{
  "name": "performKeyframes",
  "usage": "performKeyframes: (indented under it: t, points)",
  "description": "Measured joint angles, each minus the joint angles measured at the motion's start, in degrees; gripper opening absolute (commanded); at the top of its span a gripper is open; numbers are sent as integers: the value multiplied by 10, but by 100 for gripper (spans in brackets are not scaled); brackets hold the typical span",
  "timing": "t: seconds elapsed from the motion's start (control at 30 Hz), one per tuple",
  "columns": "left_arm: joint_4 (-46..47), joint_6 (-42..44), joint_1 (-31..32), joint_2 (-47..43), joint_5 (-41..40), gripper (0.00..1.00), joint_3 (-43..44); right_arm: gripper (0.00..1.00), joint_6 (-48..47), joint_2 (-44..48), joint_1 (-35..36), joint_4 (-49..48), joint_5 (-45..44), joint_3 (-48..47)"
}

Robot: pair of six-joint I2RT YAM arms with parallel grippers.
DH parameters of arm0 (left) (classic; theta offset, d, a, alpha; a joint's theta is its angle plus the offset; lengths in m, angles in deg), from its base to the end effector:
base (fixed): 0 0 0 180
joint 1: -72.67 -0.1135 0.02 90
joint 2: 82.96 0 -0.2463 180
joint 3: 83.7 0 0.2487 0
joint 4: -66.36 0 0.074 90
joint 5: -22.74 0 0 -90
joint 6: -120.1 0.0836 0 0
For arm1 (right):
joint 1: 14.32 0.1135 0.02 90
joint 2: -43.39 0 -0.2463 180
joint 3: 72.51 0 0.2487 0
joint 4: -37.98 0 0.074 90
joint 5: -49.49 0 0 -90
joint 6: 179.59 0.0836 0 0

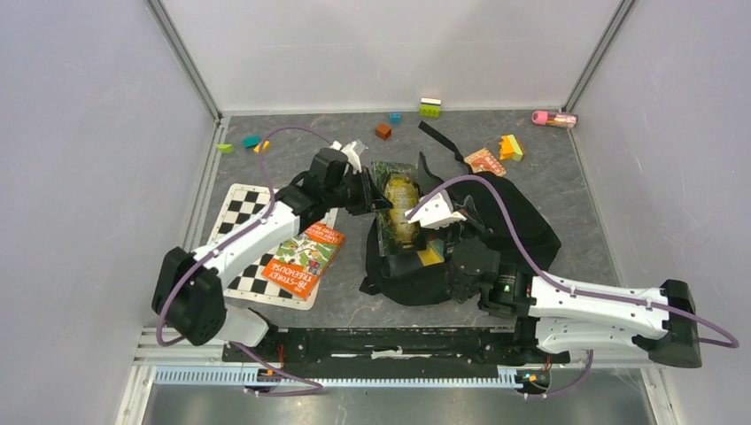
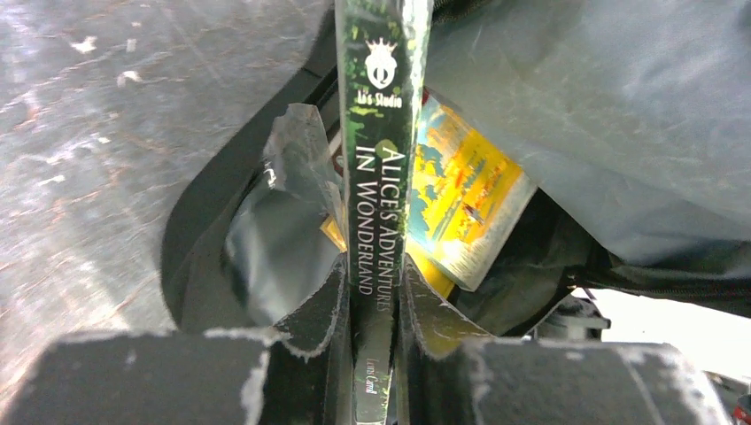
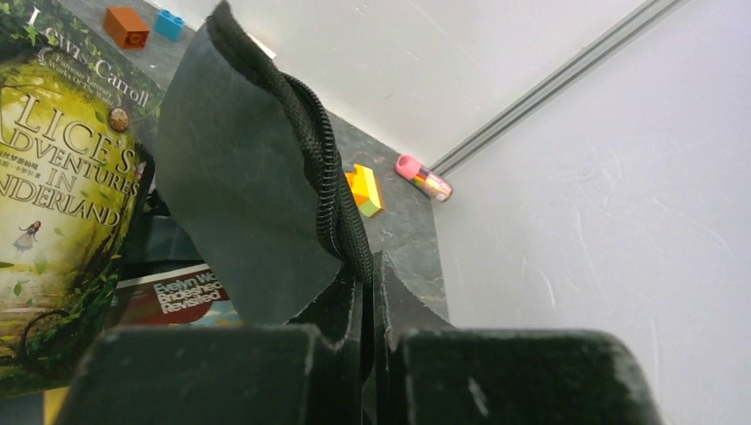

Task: Pack the student bag
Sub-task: Place the book in the student bag.

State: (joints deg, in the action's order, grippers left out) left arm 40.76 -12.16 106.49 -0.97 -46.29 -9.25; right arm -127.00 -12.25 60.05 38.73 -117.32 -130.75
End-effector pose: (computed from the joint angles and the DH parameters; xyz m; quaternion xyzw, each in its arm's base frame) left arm 0.2821 -0.2250 0.2416 0.0228 0.8687 -0.4145 0.2701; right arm 0.1383 0.1923 0.3311 -0.2010 0.6752 -0.2314 0.6709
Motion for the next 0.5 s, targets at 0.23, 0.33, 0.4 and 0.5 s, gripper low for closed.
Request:
performKeyframes:
  t: [0.23, 0.33, 0.4, 0.5]
  points:
    - [-70, 0, 2, -89, -97, 2, 0, 0, 83, -51, -5, 5, 25, -16]
    - [-63, -18, 2, -140, -118, 2, -14, 0, 118, -83, -21, 9, 53, -40]
    - [-43, -45, 2, -179, -122, 2, -43, 0, 143, -106, -33, 11, 73, -59]
    - [-4, -96, 2, -217, -120, 2, -95, 0, 173, -124, -43, 4, 92, -73]
